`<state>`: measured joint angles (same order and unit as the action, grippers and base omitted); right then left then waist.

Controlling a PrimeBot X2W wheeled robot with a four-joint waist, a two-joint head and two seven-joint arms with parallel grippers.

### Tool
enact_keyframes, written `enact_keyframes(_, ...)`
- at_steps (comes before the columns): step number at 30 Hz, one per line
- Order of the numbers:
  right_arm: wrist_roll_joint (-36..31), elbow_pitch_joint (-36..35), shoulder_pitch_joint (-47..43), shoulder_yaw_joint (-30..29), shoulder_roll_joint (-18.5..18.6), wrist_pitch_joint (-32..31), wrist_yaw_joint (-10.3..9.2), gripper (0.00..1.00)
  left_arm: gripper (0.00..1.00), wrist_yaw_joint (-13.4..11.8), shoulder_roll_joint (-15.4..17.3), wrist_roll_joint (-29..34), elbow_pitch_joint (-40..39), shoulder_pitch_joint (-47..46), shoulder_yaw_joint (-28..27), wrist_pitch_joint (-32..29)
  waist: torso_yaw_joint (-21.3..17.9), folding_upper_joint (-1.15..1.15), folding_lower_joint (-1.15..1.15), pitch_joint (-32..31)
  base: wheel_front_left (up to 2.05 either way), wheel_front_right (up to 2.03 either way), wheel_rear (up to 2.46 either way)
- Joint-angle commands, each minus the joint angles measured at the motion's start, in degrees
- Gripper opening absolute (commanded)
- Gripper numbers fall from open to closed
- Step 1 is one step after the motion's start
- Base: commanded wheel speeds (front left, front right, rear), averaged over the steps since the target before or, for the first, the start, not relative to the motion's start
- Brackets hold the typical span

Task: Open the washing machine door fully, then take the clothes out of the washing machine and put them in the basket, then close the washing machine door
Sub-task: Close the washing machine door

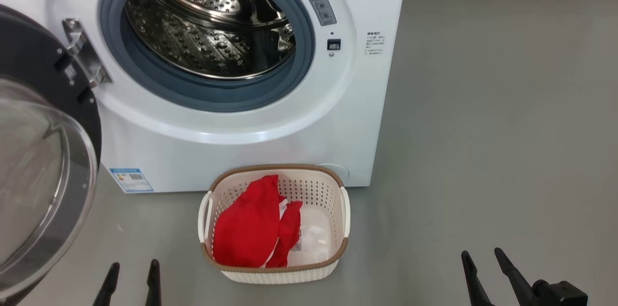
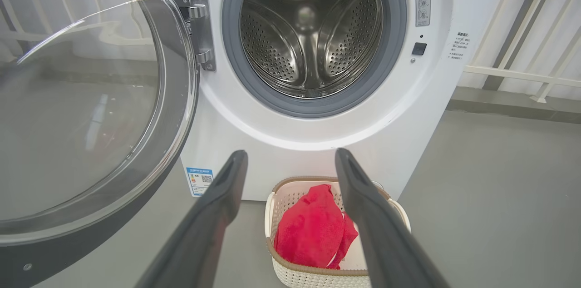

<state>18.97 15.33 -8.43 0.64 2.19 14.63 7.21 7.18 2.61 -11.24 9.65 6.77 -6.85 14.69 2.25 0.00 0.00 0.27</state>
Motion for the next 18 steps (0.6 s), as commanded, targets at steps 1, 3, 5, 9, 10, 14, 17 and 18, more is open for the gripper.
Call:
enact_keyframes(1,-0.7,-1.3,0.5,1.3,0.7,0.4,0.28,1.0,1.0,0.3,0.3,0.1,-1.5,-1.0,-1.7,0.3,0.0,0.0,0.0,0.0,-0.81,0.81,0.0)
enact_keyframes(3,-0.7,-1.3,0.5,1.3,0.7,0.4,0.28,1.0,1.0,0.3,0.3,0.2,-1.4,-1.0,-1.6,0.3,0.1,0.0,0.0,0.0,-0.6,0.6,0.0)
enact_keyframes(5,-0.7,-1.3,0.5,1.3,0.7,0.4,0.28,1.0,1.0,0.3,0.3,0.2,-1.3,-1.0,-1.6,0.3,0.2,0.0,0.0,-0.1,-0.33,0.33,0.0)
enact_keyframes(9,-0.8,-1.2,0.5,1.3,0.7,0.4,0.28,1.0,1.0,0.3,0.3,0.2,-1.2,-1.0,-1.7,0.3,0.3,0.0,0.0,-0.2,-0.03,0.03,0.0)
enact_keyframes(10,-0.8,-1.2,0.5,1.3,0.7,0.4,0.28,1.0,1.0,0.3,0.3,0.2,-1.2,-1.0,-1.7,0.3,0.3,0.0,0.0,-0.2,0.0,0.0,0.0)
enact_keyframes(14,-0.9,-1.2,0.4,1.4,0.7,0.4,0.28,1.0,1.0,0.3,0.3,0.2,-1.2,-1.0,-1.7,0.3,0.5,0.0,0.0,-0.4,0.0,0.0,0.0)
enact_keyframes(17,-0.9,-1.1,0.5,1.4,0.7,0.4,0.28,1.0,1.0,0.3,0.3,0.2,-1.3,-0.9,-1.5,0.3,0.6,0.0,0.0,-0.4,0.0,0.0,0.0)
enact_keyframes(18,-0.9,-1.0,0.5,1.5,0.7,0.4,0.28,1.0,1.0,0.3,0.3,0.2,-1.3,-0.9,-1.5,0.3,0.6,0.0,0.0,-0.5,0.0,0.0,0.0)
